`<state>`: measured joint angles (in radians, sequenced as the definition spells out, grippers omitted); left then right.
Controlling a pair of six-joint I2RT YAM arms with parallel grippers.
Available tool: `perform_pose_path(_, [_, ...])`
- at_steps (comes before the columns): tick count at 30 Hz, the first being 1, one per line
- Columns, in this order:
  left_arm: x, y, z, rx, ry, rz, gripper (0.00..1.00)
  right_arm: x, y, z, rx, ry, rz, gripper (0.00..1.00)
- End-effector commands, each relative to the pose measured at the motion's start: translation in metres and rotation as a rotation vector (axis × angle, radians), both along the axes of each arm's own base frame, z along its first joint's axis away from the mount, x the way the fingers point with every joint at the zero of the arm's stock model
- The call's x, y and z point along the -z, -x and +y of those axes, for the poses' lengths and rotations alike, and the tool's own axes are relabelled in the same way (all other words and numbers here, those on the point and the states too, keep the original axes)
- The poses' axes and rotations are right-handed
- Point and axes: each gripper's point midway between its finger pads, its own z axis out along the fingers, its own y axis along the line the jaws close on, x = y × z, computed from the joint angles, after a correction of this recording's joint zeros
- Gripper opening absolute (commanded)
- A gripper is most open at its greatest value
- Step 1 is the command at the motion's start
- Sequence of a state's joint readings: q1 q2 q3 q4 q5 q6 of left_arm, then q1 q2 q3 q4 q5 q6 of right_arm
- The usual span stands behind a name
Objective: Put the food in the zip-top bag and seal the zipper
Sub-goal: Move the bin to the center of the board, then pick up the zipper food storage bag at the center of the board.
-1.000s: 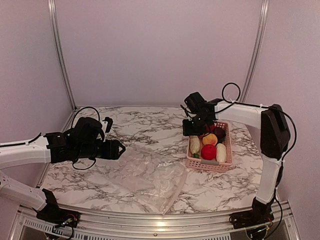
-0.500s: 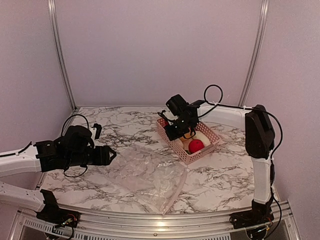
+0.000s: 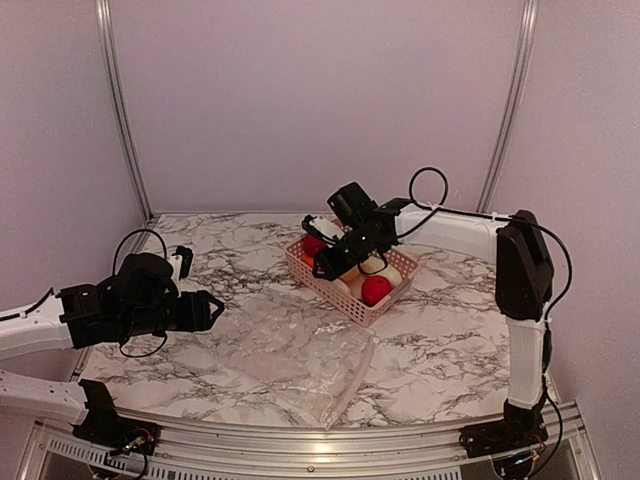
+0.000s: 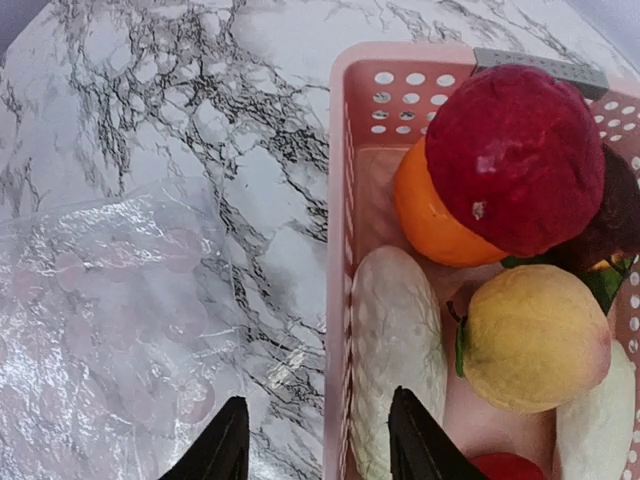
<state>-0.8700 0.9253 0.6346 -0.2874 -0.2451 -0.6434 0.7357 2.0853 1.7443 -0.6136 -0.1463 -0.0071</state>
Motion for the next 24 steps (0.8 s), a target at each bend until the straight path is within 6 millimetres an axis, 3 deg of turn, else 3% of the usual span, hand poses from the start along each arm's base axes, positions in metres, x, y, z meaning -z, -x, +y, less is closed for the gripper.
perform_pose_path(1, [-0.01,-0.005,-0.014,0.066,-0.099,-0.025,0.65,-0.094,0.014,-0.012,0.057,-0.177,-0.103,0.49])
perform_pose_path(4, [-0.023,-0.007,-0.038,0.14,-0.146,-0.053,0.65,-0.105,0.034,-0.038,0.125,-0.204,-0.096,0.51])
perform_pose_path(6, [-0.027,-0.004,-0.06,0.211,-0.184,-0.074,0.64,-0.098,0.049,-0.061,0.196,-0.215,-0.062,0.51])
perform_pose_path(11, [-0.035,0.022,-0.136,0.474,-0.276,-0.123,0.64,-0.087,0.083,-0.11,0.356,-0.289,-0.019,0.51])
perform_pose_path(16, [-0.01,0.049,-0.207,0.662,-0.455,-0.103,0.65,-0.073,0.101,-0.173,0.579,-0.299,-0.016,0.51])
perform_pose_path(18, [0.002,0.067,-0.233,0.749,-0.532,-0.114,0.65,-0.057,0.108,-0.195,0.67,-0.269,0.014,0.51])
perform_pose_path(21, [0.021,0.091,-0.264,0.849,-0.604,-0.114,0.65,-0.037,0.128,-0.208,0.705,-0.27,0.074,0.5])
perform_pose_path(24, [0.039,0.095,-0.278,0.822,-0.576,-0.06,0.67,-0.022,0.146,-0.218,0.725,-0.276,0.106,0.5])
